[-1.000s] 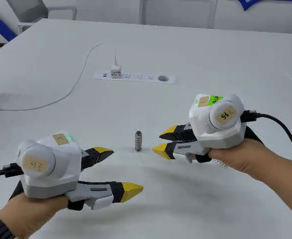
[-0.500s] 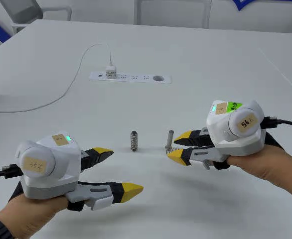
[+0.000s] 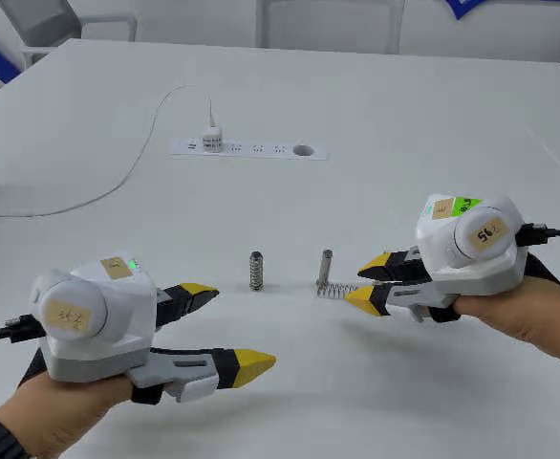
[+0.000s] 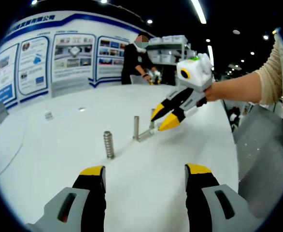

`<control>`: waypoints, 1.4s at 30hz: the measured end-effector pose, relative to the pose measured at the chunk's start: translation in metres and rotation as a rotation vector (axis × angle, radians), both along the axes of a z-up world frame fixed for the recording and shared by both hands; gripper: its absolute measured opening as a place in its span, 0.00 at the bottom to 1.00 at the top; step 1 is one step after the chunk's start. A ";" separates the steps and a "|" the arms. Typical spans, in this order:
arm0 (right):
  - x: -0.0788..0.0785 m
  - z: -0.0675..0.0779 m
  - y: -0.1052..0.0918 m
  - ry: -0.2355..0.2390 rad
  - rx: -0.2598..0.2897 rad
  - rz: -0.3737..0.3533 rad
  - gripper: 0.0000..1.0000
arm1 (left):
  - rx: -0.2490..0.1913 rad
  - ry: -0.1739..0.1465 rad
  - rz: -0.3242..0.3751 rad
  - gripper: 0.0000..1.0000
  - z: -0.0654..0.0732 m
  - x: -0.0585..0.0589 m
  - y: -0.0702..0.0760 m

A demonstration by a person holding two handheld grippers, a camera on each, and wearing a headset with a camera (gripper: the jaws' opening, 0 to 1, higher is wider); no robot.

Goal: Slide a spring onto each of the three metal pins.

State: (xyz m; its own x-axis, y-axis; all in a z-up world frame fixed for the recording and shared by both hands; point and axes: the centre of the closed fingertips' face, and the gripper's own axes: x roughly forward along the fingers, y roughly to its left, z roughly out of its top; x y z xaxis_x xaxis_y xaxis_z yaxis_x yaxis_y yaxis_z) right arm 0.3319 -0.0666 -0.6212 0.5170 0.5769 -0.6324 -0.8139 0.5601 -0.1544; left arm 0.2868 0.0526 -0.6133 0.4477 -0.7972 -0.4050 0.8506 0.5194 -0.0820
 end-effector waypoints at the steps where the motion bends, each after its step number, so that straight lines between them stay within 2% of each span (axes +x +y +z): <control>1: 0.000 0.001 0.001 -0.001 -0.004 0.004 0.22 | 0.000 0.000 0.000 0.67 0.000 0.000 0.000; 6: 0.004 -0.002 0.001 -0.005 -0.082 0.036 0.21 | -0.001 0.000 0.002 0.67 0.000 0.000 0.000; 12: 0.006 -0.013 0.001 0.040 -0.152 0.071 0.20 | 0.002 0.000 0.002 0.67 0.000 -0.001 0.001; 22: 0.012 -0.022 0.001 0.077 -0.221 0.119 0.17 | 0.006 0.002 0.006 0.67 0.000 -0.001 0.003; 33: 0.010 -0.036 -0.001 0.126 -0.256 0.145 0.16 | 0.003 0.003 0.008 0.66 -0.001 -0.002 0.003; 42: 0.007 -0.038 -0.001 0.156 -0.254 0.146 0.15 | 0.004 0.005 0.011 0.66 -0.002 -0.002 0.003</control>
State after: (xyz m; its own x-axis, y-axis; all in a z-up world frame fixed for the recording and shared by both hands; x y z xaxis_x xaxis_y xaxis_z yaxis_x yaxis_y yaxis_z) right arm 0.3392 -0.0676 -0.6590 0.3263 0.4513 -0.8306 -0.9074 0.3956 -0.1415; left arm 0.2848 0.0556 -0.6148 0.4542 -0.7907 -0.4104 0.8445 0.5289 -0.0845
